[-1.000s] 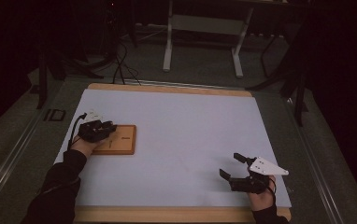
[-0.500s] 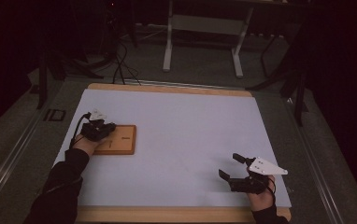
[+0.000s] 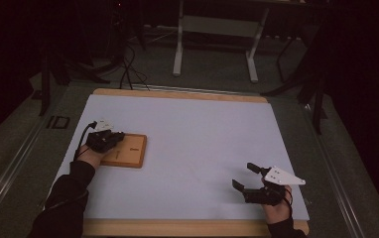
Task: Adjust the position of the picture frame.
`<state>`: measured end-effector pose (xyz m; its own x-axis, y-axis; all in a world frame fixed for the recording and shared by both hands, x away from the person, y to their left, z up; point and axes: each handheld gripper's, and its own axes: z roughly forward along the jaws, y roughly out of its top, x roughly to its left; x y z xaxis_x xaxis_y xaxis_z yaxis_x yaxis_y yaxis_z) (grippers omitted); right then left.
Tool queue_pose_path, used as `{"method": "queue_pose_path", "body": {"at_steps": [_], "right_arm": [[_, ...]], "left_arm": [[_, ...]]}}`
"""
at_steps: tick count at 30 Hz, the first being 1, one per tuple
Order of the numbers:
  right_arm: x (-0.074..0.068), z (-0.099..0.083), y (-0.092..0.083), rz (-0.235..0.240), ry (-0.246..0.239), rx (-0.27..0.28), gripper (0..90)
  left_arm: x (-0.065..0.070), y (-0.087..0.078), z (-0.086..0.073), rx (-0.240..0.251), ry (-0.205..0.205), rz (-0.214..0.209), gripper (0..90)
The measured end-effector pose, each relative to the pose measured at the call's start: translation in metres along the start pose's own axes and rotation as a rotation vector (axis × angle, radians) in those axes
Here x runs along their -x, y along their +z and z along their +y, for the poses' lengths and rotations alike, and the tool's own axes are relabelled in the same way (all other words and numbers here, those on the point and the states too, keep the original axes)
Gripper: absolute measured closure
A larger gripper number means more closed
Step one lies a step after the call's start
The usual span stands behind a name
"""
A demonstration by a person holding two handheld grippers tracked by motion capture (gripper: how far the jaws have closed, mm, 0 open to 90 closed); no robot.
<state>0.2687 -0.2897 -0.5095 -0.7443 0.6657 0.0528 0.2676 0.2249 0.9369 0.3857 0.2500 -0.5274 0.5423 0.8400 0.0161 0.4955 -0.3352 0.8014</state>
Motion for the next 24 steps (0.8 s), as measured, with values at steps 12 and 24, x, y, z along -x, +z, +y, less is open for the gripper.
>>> {"method": "queue_pose_path", "body": {"at_steps": [12,24], "right_arm": [[0.0,0.001,-0.001,0.001,0.0,0.006,13.5],[-0.001,0.001,-0.001,-0.001,-0.001,0.006,13.5]], "left_arm": [[0.016,-0.023,0.002,0.05,0.032,0.023,85.9],[0.028,-0.044,0.02,0.129,0.05,0.015,85.9]]}}
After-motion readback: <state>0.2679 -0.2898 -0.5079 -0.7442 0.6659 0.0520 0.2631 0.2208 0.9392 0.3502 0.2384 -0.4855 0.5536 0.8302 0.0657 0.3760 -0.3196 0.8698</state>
